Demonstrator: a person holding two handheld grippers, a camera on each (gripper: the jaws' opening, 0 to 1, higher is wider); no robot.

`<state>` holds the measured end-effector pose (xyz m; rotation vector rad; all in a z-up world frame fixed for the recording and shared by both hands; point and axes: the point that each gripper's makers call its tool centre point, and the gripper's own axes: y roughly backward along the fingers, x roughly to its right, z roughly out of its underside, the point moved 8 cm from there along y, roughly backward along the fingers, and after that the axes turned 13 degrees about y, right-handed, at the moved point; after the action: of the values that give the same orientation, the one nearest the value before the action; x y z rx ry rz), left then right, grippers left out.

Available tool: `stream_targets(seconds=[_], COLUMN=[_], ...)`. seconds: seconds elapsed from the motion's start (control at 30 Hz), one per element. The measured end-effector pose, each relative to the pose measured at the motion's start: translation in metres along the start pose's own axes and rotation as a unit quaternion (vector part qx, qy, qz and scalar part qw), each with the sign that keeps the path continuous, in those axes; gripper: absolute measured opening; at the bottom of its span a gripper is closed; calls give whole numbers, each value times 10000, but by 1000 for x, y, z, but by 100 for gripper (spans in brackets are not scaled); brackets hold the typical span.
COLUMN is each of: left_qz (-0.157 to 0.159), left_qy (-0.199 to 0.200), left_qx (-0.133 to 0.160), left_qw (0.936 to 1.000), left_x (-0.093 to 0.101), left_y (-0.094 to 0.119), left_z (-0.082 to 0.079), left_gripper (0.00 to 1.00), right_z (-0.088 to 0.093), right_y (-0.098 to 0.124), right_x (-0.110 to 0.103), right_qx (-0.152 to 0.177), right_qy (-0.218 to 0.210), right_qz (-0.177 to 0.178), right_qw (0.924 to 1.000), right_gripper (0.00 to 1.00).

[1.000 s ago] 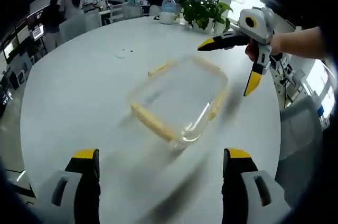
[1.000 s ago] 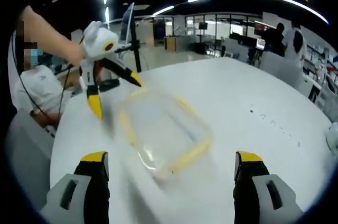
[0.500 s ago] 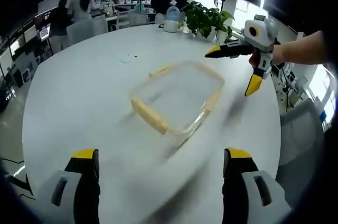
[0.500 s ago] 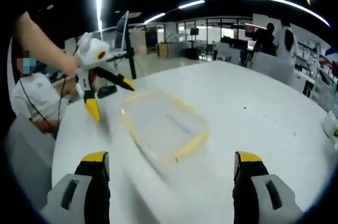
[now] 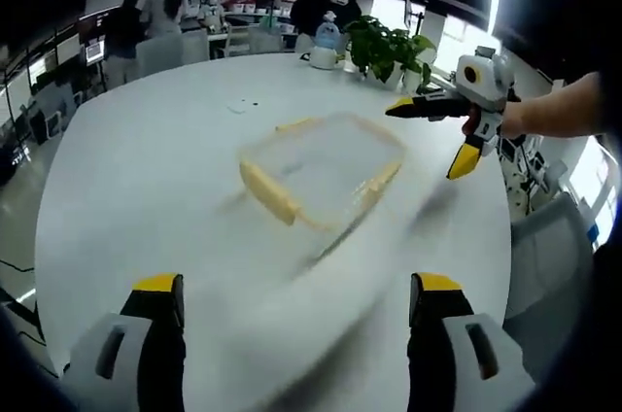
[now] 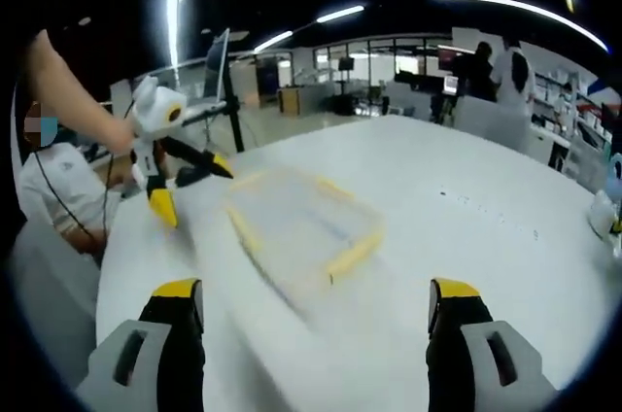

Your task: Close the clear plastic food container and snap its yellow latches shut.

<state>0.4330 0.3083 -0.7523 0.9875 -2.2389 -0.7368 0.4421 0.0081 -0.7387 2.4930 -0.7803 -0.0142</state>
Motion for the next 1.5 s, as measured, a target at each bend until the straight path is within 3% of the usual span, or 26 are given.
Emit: stream_targets(seconds=[0.77, 0.97, 1.5], left_qz=[117, 70, -144], left_qy=[262, 406, 680], left_qx=[388, 466, 813], left_qw=[9988, 9981, 9943], left_x=[9, 8, 13], left_y=[9, 12, 27], left_z=[19, 26, 41], left_gripper=[98, 98, 96], right_z=[8, 1, 12], right_y=[20, 29, 49], right_x=[-16, -25, -29], right_qx=[318, 432, 504], right_qy=[-323, -306, -552], right_qz=[116, 158, 426], right_qw=[9989, 9985, 9963], right_gripper=[99, 99, 98])
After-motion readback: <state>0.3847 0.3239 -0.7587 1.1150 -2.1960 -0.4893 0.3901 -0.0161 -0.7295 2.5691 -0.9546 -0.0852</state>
